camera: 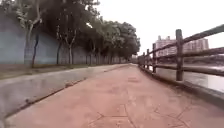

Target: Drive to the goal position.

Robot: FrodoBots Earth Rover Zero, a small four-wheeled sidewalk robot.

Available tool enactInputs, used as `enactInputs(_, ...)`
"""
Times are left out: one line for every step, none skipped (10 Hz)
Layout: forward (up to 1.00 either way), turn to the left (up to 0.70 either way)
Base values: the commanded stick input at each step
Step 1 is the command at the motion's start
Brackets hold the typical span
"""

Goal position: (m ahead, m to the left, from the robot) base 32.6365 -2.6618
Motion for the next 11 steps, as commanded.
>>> enactInputs(1.0, 0.0)
enactInputs(1.0, 0.0)
enactInputs(1.0, 0.0)
enactInputs(1.0, 0.0)
enactInputs(1.0, 0.0)
enactInputs(1.0, 0.0)
enactInputs(1.0, 0.0)
enactInputs(1.0, 0.0)
enactInputs(1.0, 0.0)
enactInputs(1.0, 0.0)
enactInputs(1.0, -0.25)
